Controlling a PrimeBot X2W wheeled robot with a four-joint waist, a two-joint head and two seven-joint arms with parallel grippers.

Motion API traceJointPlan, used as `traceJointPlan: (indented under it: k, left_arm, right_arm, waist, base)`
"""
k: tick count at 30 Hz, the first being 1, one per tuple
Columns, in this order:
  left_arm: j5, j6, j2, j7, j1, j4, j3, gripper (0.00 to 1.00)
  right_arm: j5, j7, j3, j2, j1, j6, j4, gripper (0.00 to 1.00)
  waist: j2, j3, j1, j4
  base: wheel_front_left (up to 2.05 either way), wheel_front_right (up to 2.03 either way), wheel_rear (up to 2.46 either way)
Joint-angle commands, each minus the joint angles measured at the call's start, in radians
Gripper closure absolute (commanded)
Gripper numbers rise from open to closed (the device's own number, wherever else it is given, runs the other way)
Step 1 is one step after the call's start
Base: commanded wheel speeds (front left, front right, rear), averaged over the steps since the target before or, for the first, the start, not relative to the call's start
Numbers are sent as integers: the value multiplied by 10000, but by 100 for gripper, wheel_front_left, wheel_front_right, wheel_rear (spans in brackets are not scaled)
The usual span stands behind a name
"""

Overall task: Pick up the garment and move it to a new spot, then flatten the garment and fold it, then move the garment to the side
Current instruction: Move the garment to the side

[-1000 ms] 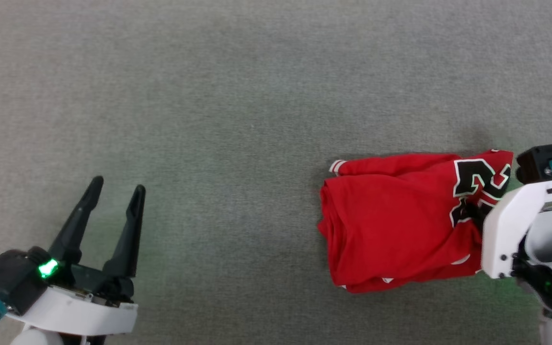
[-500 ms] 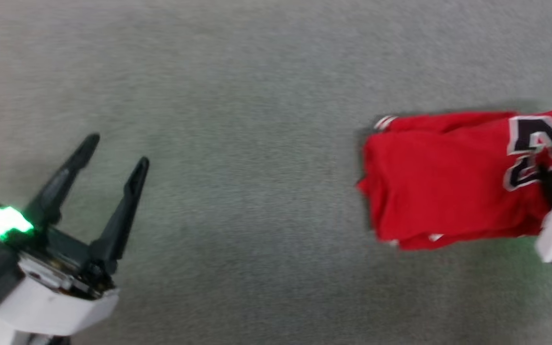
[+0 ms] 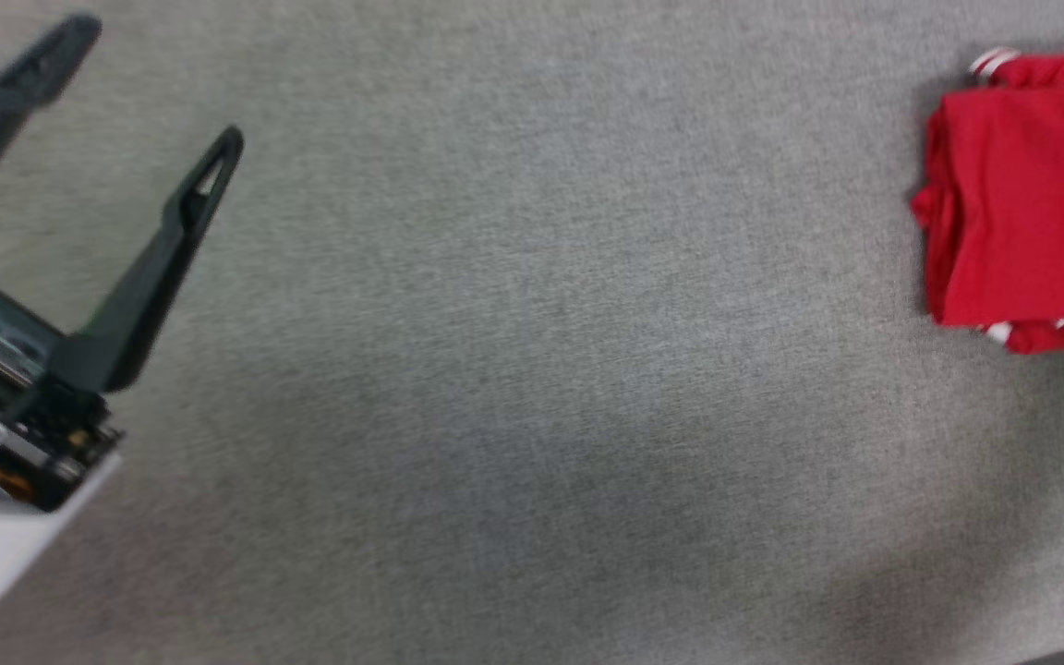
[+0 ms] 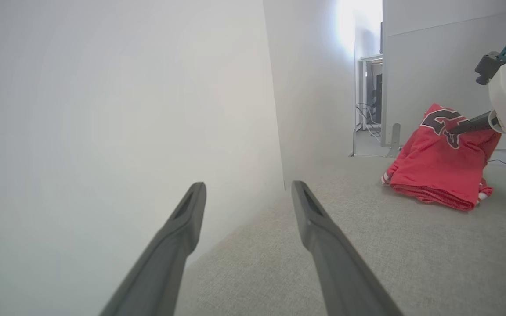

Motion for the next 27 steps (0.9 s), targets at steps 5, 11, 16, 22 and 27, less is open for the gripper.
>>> traceJointPlan:
  k: [5,11,16,22,27]
  left_arm:
    - [-113,26,528,9,-893,-203,-246,0]
    - [-194,26,856,9,-1293,-267,-506,0]
    - [-224,26,945,9,-1392,-277,-623,0]
    - [-357,26,1048,9,-1414,-312,-591,0]
    - [-382,26,1127,9,-1324,-335,-524,0]
  right_arm:
    - [-812,-557,9,-96,-558,-21,148,100]
    - [-1616,-1143,-388,41,-969,-21,362,100]
    - [-1762,-1463,-524,136,-1106,-21,684,100]
    - [-1886,-2175,-781,261,-1354,-21,988,100]
    - [-2164,-2663,-759,299,-1515,-21,1205,100]
  waist:
    - [0,827,0,-785]
    - [0,937,0,-1045]
    - [0,998,0,-1120]
    - [0,1155,0,-1127]
    - [0,1276,0,-1050]
  base:
    - [0,0,0]
    - [0,0,0]
    - [0,0,0]
    - [0,0,0]
    - [0,0,0]
